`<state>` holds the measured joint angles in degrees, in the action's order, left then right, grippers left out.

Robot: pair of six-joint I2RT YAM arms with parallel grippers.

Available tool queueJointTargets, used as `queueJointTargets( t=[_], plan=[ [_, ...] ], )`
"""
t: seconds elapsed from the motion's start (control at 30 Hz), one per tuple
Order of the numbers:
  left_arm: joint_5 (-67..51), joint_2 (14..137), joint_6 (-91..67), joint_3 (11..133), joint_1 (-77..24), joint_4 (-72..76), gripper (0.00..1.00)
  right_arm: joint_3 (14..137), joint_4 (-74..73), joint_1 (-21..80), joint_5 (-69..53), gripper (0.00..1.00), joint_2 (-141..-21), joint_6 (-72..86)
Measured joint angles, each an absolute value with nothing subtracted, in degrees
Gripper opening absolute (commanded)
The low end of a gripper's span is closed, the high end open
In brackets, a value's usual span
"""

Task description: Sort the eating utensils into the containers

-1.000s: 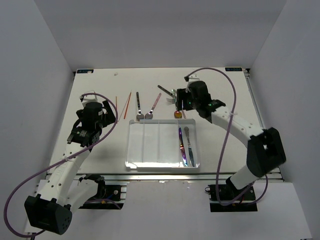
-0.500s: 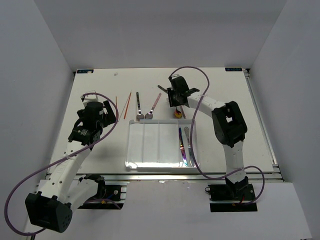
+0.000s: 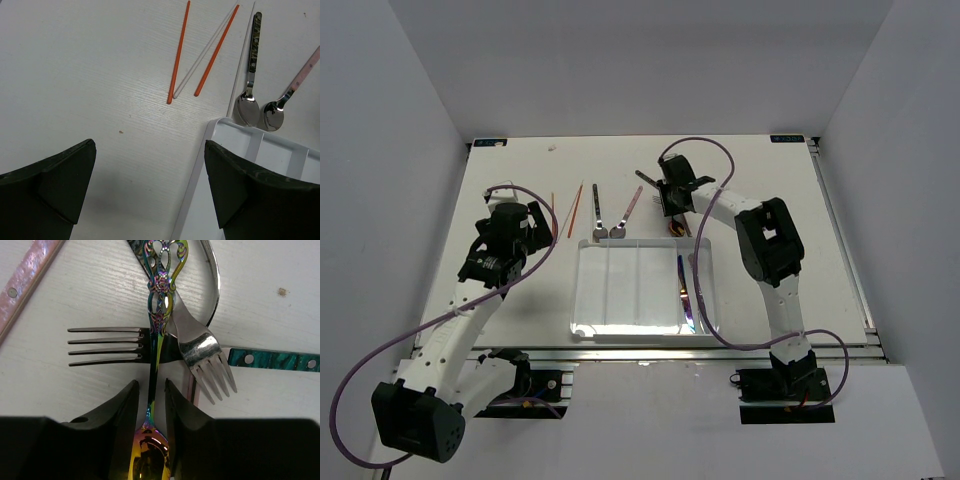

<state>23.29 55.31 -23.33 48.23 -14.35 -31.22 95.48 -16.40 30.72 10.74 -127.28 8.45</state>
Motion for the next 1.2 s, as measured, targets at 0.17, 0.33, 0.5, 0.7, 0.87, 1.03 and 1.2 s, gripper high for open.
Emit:
queueJointTargets(
  t=[0.17, 0.33, 0.5, 0.7, 0.87, 1.03, 1.2],
  plan=[
    [23.3, 55.4, -23.3, 48.2, -14.3, -31.2, 0.98, 95.5, -15.9, 30.2, 10.4, 0.12, -127.5, 8.8],
    [23.3, 55.5, -23.3, 48.2, -14.3, -31.2, 0.98, 94.0, -13.5, 30.1, 10.2, 0.00, -126.9, 9.7],
    [23.3, 55.5, -23.3, 48.2, -14.3, -31.2, 0.98, 90.8, -13.0, 30.0, 9.7, 0.00, -124.4, 10.9],
    [23.3, 55.5, -23.3, 48.2, -14.3, -31.2, 0.98, 90.6, -12.3, 29.9, 7.6, 0.00, -118.5, 11.4],
    [23.3, 55.5, -23.3, 48.2, -14.3, -31.2, 0.98, 94.1, -11.2, 29.8, 5.9, 0.00, -113.5, 11.4],
    [23.3, 55.5, -23.3, 48.2, -14.3, -31.2, 0.98, 90.8, -9.2, 30.0, 4.9, 0.00, -107.4, 13.5],
    [23.3, 55.5, -23.3, 48.2, -14.3, -31.2, 0.98, 75.7, -6.1, 32.9, 7.0, 0.00, -97.5, 19.7]
  ],
)
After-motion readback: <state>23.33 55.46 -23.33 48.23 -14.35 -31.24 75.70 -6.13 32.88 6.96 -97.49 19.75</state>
